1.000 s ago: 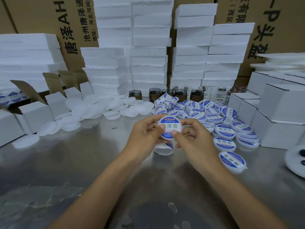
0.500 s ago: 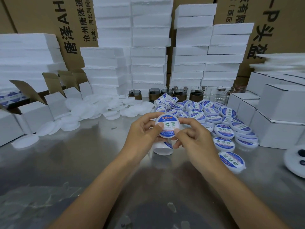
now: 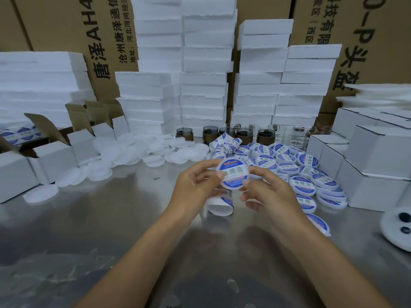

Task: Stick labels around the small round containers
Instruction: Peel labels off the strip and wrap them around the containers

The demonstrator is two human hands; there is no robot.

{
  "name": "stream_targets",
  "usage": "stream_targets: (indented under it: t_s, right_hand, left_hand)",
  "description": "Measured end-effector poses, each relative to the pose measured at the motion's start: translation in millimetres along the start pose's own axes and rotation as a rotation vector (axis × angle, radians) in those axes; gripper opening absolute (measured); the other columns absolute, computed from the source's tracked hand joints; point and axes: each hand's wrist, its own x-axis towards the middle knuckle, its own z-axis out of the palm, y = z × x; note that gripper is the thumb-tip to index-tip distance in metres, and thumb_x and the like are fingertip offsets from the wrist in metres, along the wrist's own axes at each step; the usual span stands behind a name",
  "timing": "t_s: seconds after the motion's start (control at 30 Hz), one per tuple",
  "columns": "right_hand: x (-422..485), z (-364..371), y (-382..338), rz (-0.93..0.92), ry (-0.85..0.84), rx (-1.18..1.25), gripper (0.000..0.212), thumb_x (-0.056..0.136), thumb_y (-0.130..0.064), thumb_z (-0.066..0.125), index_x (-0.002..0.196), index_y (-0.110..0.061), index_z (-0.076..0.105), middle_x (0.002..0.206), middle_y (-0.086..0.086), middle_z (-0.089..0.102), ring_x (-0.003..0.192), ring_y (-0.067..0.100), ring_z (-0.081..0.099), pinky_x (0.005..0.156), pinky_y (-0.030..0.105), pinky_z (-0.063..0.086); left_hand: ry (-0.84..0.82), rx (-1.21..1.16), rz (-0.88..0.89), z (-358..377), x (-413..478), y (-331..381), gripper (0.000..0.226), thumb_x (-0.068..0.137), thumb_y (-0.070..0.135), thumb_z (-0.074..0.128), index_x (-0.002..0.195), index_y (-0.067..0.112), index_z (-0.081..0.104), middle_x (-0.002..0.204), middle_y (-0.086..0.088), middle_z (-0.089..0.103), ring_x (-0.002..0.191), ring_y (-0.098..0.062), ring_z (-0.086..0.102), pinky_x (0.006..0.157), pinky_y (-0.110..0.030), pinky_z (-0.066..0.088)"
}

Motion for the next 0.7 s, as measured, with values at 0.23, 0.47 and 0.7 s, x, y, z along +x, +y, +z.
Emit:
stream_targets:
  t_s: [0.23, 0.47, 0.7]
  right_hand:
    - [15, -37, -9, 0.066, 0.470, 0.287, 0.019, 0.088, -0.003, 0.057, 0.103, -0.014, 0.058, 0.069, 0.006, 0.057, 0.051, 0.014, 0.053, 0.044, 0.017, 0.046]
    - [22, -56, -5, 0.087, 0.653, 0.287, 0.023, 0.087, -0.002, 0.055, 0.110, -0.006, 0.059, 0.078, 0.009, 0.061, 0.071, 0.019, 0.059, 0.054, 0.018, 0.052]
    - [29, -50, 4, -0.037, 0.834, 0.044, 0.034, 0.090, -0.012, 0.054, 0.124, -0.015, 0.051, 0.094, 0.003, 0.061, 0.066, 0.008, 0.060, 0.054, 0.020, 0.049]
  left_hand:
    - [0.176, -0.016, -0.003, -7, 7, 1, 0.023, 0.091, 0.001, 0.055, 0.087, 0.020, 0.067, 0.067, 0.003, 0.066, 0.055, -0.008, 0.061, 0.054, -0.020, 0.052]
    - [0.455, 0.001, -0.053, -38, 32, -2, 0.026, 0.095, 0.004, 0.043, 0.082, 0.016, 0.062, 0.070, -0.003, 0.057, 0.055, -0.010, 0.057, 0.052, -0.021, 0.050]
    - [0.548, 0.567, -0.122, -100, 74, -15, 0.015, 0.093, 0.015, 0.048, 0.094, 0.018, 0.063, 0.102, -0.002, 0.063, 0.092, -0.018, 0.056, 0.087, -0.033, 0.046]
